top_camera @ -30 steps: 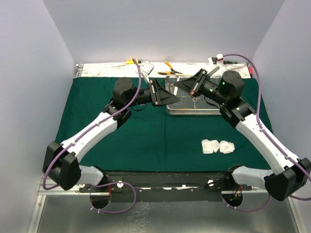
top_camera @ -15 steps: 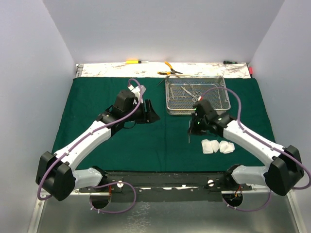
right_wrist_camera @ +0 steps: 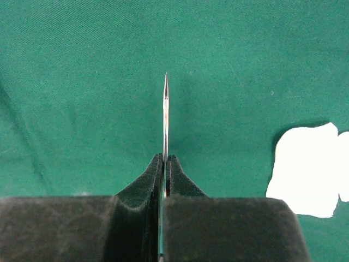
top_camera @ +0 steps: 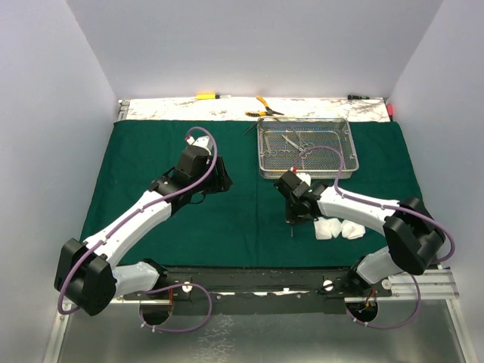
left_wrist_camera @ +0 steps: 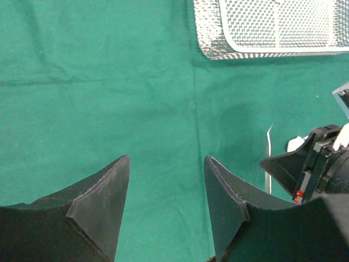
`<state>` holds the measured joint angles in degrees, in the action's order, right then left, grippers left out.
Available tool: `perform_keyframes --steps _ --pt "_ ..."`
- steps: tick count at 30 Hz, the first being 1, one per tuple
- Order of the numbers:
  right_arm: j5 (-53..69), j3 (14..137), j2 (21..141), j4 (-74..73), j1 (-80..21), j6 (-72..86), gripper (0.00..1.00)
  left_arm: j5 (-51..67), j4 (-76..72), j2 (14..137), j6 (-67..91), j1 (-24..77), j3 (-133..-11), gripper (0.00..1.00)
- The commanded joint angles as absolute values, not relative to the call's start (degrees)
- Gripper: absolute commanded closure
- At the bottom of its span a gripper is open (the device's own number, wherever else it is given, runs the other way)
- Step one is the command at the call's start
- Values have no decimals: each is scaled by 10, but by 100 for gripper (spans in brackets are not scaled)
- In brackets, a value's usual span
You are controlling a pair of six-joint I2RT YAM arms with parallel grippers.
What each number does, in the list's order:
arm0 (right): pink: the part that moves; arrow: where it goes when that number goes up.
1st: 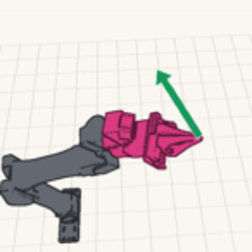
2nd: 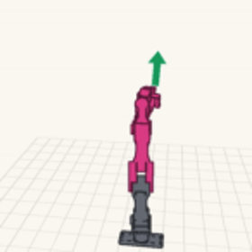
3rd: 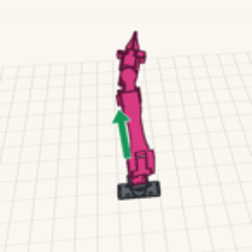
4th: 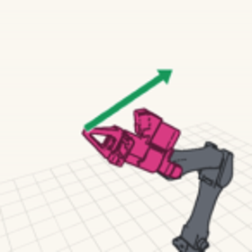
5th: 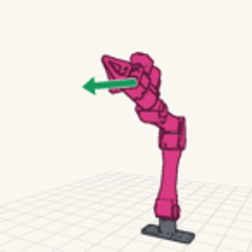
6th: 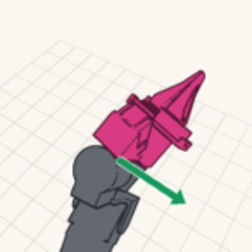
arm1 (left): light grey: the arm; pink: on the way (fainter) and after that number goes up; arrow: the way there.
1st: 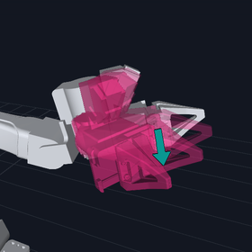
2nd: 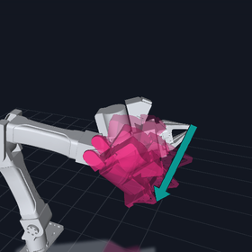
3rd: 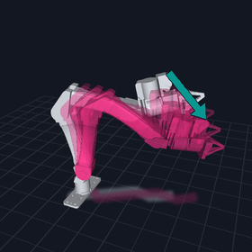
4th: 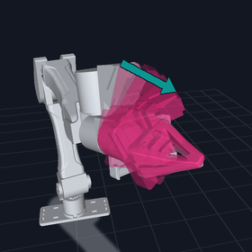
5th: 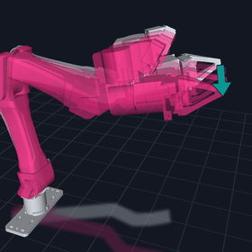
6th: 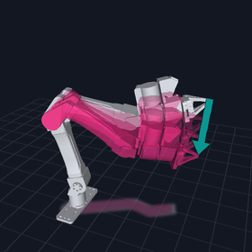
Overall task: Open and lay out the surgical kit
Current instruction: Place the medical item in the surgical kit.
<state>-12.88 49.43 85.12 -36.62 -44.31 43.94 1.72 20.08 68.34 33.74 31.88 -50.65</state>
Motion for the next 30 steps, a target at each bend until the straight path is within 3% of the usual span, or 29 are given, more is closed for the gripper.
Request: perform_keyframes --steps 1,11,21,30 --pt "-161 481 866 -339 -451 457 99 -37 222 665 345 313 -490 41" --pt "-148 436 888 -288 -454 444 95 -38 226 672 334 309 -491 41" --pt "-158 451 878 -323 -456 453 77 -40 229 679 324 303 -501 41" --pt "-206 555 855 -427 -456 468 61 -40 230 682 319 294 -515 41"
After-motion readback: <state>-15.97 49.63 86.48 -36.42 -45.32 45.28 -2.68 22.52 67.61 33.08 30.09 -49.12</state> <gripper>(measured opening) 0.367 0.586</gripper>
